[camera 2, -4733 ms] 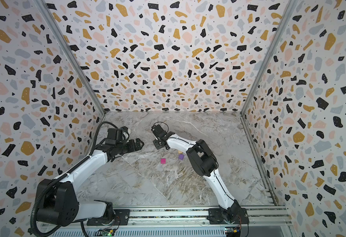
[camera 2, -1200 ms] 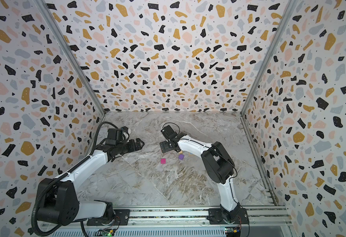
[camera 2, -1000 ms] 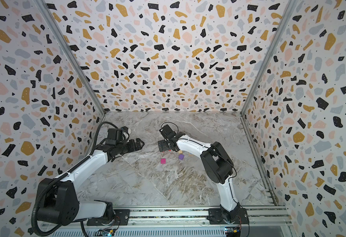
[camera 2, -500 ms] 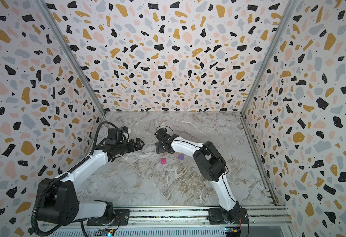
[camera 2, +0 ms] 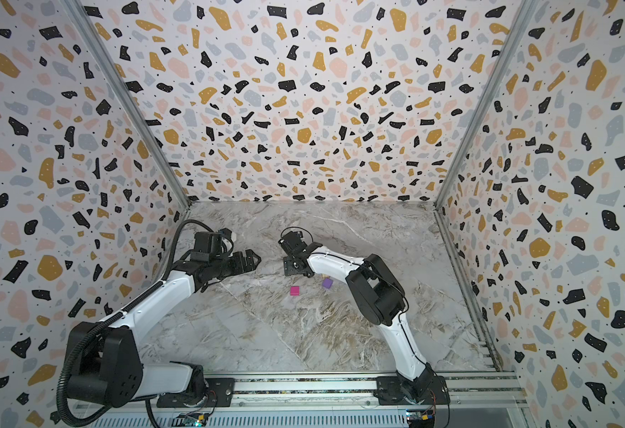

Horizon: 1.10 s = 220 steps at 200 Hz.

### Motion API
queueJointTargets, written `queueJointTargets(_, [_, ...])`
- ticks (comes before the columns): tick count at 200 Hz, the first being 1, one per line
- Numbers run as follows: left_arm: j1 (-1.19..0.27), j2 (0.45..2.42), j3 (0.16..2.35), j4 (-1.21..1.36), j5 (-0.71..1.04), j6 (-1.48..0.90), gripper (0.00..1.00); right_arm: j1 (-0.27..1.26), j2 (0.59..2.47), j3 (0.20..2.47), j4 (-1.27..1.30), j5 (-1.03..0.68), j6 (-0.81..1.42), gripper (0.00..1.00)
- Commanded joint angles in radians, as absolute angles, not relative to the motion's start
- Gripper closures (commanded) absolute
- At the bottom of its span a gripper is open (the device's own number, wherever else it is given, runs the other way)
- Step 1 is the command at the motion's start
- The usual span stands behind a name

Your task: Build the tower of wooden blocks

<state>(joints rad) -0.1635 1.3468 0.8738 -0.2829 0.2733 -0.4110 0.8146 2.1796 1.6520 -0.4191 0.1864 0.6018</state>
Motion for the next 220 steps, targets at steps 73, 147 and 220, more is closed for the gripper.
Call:
queueJointTargets(73, [-0.158, 1.338, 0.861, -0.260, 0.288, -0.413, 0.00, 0.825, 2.188, 1.697, -0.477, 0.248, 0.611, 0.32])
queueJointTargets(147, [-0.158, 1.345, 0.861, -0.258, 0.289, -0.416, 0.00, 0.827, 2.166, 1.693, -0.484, 0.264, 0.606, 0.38])
queueJointTargets(220, [-0.162, 1.358, 0.842, -0.215, 0.383, -0.433, 0.00, 0.799, 2.029, 1.656, -0.516, 0.275, 0.634, 0.52])
